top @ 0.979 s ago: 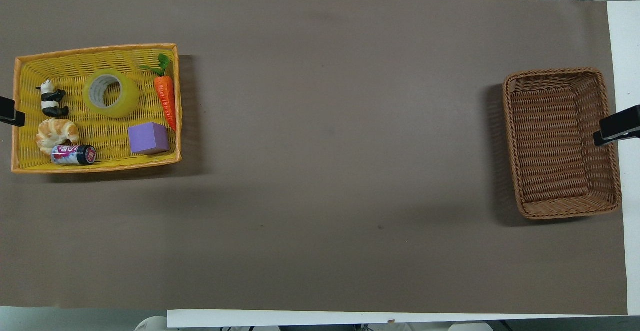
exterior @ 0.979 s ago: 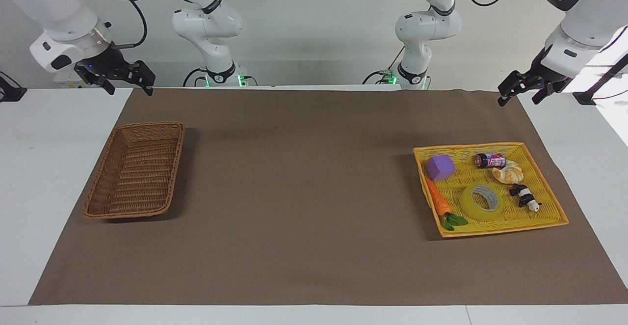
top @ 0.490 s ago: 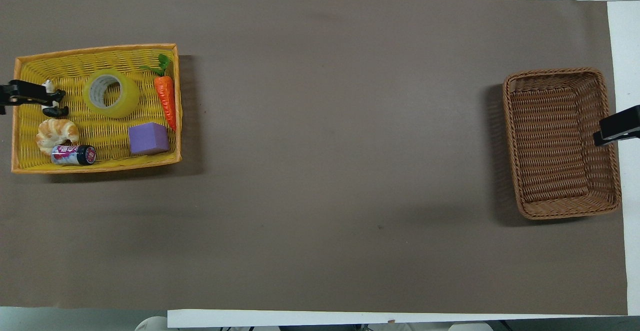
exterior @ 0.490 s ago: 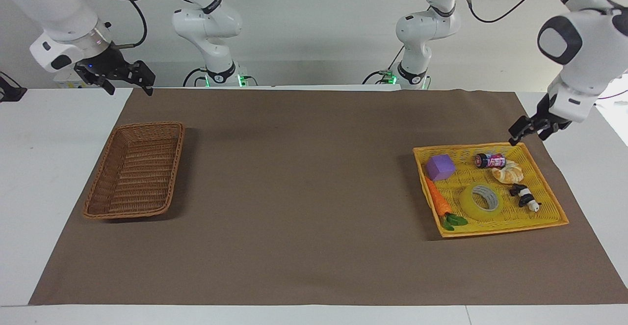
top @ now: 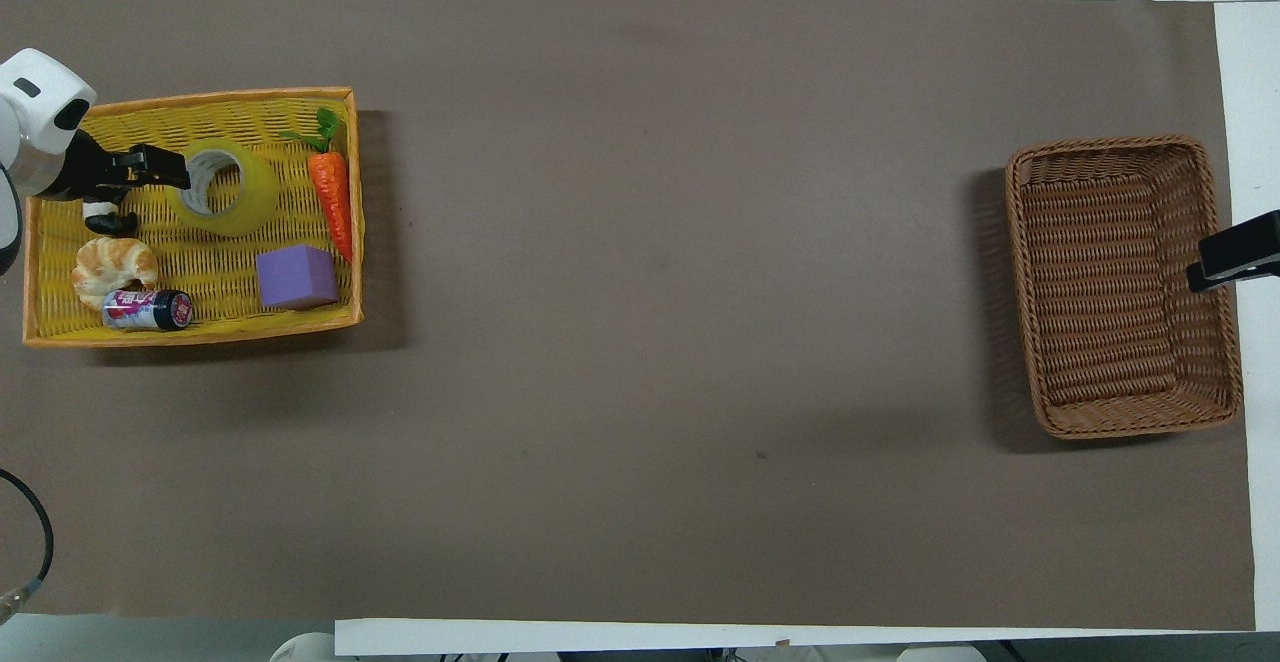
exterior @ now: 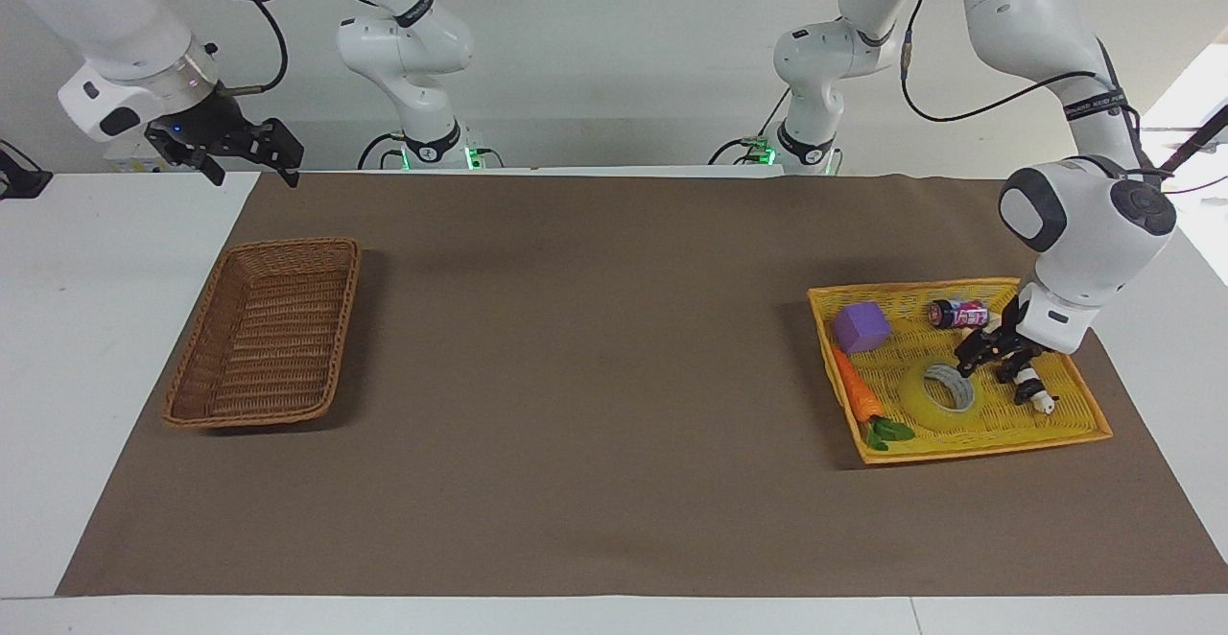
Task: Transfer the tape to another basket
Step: 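Reach the left gripper down into the yellow basket onto the tape roll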
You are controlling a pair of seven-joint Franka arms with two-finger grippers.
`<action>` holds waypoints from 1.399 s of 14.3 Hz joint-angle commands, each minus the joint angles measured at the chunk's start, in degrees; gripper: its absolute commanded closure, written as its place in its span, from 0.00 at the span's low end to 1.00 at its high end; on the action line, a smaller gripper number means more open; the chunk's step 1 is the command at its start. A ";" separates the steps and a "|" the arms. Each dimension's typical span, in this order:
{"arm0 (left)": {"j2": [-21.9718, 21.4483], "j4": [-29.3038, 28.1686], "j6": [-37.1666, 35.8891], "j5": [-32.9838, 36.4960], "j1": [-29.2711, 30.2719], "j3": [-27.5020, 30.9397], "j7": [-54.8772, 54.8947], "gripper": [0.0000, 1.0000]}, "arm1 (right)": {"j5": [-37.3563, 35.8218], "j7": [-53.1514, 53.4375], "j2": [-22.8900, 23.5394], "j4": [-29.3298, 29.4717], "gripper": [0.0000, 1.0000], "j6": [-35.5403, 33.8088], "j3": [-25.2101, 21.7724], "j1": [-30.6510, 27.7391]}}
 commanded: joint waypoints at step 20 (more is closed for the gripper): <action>-0.72 15.23 -23.25 -9.13 -10.54 -0.05 -19.12 1.00 | -0.54 -1.26 -1.24 -1.41 0.00 0.06 0.67 -0.53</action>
